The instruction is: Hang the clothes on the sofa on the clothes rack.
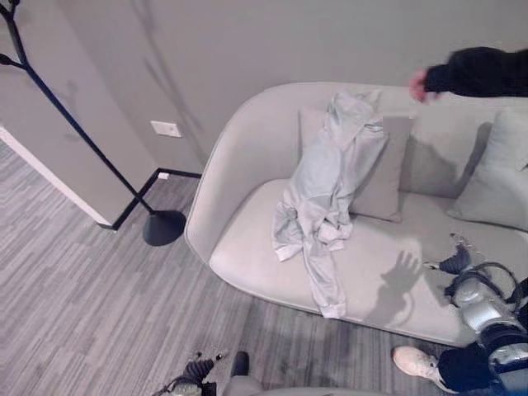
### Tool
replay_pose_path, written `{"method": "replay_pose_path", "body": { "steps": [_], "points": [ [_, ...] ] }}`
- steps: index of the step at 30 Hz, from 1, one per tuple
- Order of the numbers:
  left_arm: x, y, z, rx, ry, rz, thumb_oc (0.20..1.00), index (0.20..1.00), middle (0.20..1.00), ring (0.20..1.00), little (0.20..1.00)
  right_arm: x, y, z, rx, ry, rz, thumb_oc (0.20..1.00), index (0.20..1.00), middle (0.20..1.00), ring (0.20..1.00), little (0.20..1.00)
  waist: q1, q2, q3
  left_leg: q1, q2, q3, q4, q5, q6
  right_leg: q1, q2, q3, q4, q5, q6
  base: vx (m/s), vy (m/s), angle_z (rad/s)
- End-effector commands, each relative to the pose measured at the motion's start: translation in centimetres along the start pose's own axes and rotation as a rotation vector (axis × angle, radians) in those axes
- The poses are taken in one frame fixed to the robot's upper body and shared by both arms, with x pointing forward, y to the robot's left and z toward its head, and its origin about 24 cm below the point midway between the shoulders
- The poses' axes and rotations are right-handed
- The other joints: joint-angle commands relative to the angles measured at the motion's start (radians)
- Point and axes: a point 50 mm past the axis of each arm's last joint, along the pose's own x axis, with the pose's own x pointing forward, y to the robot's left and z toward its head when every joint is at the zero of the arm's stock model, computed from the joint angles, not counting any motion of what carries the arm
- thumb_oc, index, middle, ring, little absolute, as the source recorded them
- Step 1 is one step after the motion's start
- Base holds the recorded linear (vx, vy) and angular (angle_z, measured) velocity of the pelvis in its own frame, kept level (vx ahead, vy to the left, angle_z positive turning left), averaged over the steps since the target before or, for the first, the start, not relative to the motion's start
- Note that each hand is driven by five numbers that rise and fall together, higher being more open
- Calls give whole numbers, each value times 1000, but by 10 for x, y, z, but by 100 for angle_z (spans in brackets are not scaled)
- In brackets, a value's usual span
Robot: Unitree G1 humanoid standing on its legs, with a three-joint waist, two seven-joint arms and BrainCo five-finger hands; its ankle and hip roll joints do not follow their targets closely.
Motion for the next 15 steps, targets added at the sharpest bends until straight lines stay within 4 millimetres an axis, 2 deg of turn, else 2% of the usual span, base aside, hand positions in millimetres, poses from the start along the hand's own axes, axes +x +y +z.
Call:
{"method": "replay_pose_path", "body": {
  "steps": [1, 2, 3, 5, 6, 7, 8, 9, 12, 15],
  "points": [
    [7, -15, 30, 14, -59, -26, 1000, 1000, 1000, 1000, 1000, 16, -18, 48, 21, -158, -28, 1000, 1000, 1000, 1000, 1000, 60, 76, 14, 45, -1, 23, 0, -38, 79, 63, -38, 33, 3, 29, -54, -21, 142, 12],
    [6, -24, 31, 56, -65, -49, 1000, 1000, 1000, 1000, 1000, 22, -9, 60, 64, -113, -10, 1000, 1000, 1000, 1000, 1000, 77, 104, 34, 41, -14, 28, 8, -40, 80, 72, -54, 25, 3, 22, -52, -63, 225, 27],
    [6, -30, 34, 53, -68, -62, 1000, 1000, 1000, 1000, 1000, 27, -12, 70, 70, -111, -30, 1000, 1000, 1000, 1000, 1000, 77, 122, 60, 38, -20, 31, 16, -37, 82, 73, -62, 23, 3, 24, -48, -63, 225, 29],
    [6, -30, 35, 52, -68, -62, 1000, 1000, 1000, 1000, 1000, 27, -12, 70, 70, -111, -30, 1000, 1000, 1000, 1000, 1000, 76, 122, 61, 38, -20, 31, 16, -37, 82, 74, -62, 23, 3, 24, -48, -146, 130, 25],
    [5, -46, 48, 13, -107, -92, 1000, 1000, 1000, 1000, 1000, 36, -34, 98, 109, -122, -108, 1000, 1000, 1000, 1000, 1000, 79, 168, 151, 6, -21, 32, 57, -33, 81, 55, -77, 19, 3, 15, -41, -340, 205, 30],
    [5, -51, 55, 4, -125, -102, 1000, 1000, 1000, 1000, 1000, 39, -45, 112, 135, -140, -136, 1000, 1000, 1000, 1000, 1000, 69, 182, 193, -8, -19, 28, 85, -37, 80, 54, -77, 20, 3, 16, -42, -341, 205, 14],
    [5, -51, 56, 3, -125, -102, 1000, 1000, 1000, 1000, 1000, 39, -45, 112, 135, -141, -137, 1000, 1000, 1000, 1000, 1000, 68, 183, 196, -7, -19, 27, 86, -37, 80, 57, -76, 20, 3, 16, -42, -206, 42, -7],
    [5, -54, 57, -3, -126, -107, 1000, 1000, 1000, 1000, 1000, 40, -50, 125, 175, -151, -137, 1000, 1000, 1000, 1000, 1000, 66, 187, 238, -28, -16, 21, 104, -34, 78, 48, -74, 26, 3, 16, -43, -119, 13, -23],
    [6, -53, 59, -19, -119, -100, 1000, 1000, 1000, 1000, 1000, 41, -52, 131, 198, -128, -126, 1000, 1000, 1000, 1000, 1000, 66, 189, 273, -51, -13, 12, 125, -35, 77, 43, -68, 30, 3, 16, -45, -129, 11, -5],
    [7, -50, 65, -27, -124, -86, 1000, 1000, 1000, 1000, 1000, 45, -69, 122, 214, -35, -159, 1000, 1000, 1000, 1000, 1000, 78, 196, 319, -82, -8, 3, 134, -41, 70, 36, -59, 27, 3, 2, -48, -70, 0, 4]
  ]
}}
